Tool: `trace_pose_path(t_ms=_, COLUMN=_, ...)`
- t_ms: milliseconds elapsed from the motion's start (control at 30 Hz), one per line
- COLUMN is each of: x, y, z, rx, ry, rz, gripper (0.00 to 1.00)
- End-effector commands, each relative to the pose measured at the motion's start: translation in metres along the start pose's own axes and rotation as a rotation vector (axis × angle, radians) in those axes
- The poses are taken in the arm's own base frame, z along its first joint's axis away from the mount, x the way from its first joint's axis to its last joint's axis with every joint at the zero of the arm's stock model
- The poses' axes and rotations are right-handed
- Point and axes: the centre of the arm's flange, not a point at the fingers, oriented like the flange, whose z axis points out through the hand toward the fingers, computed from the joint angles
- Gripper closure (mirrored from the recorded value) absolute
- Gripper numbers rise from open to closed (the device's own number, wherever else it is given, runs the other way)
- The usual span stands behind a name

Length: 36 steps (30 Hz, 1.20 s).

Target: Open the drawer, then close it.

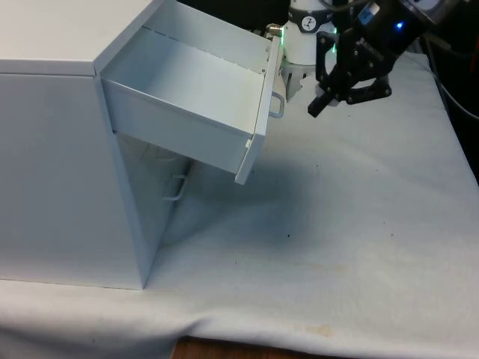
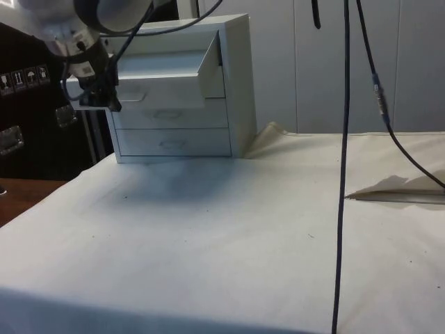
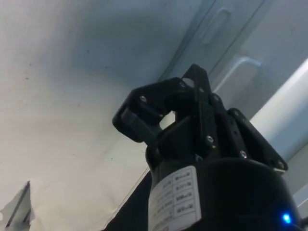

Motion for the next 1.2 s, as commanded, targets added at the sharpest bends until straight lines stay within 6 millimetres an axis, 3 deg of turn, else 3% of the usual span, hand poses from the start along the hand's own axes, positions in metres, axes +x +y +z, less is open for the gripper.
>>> trace_pose_path(t_ms=0, x=0.001, y=0.008, z=0.000, rx=0.001, ry=0.004, rz=0.001, gripper=1.00)
trace_pose_path(t_ms=467, x=0.004, y=0.042, z=0.013, rx=-0.030, ry=0.000, rz=0.001, gripper=1.00)
trace_pose_path(t_ms=1167, x=0.009, y=0.075, z=0.005, rx=-0.101, ry=0.029, rz=-0.057, gripper=1.00)
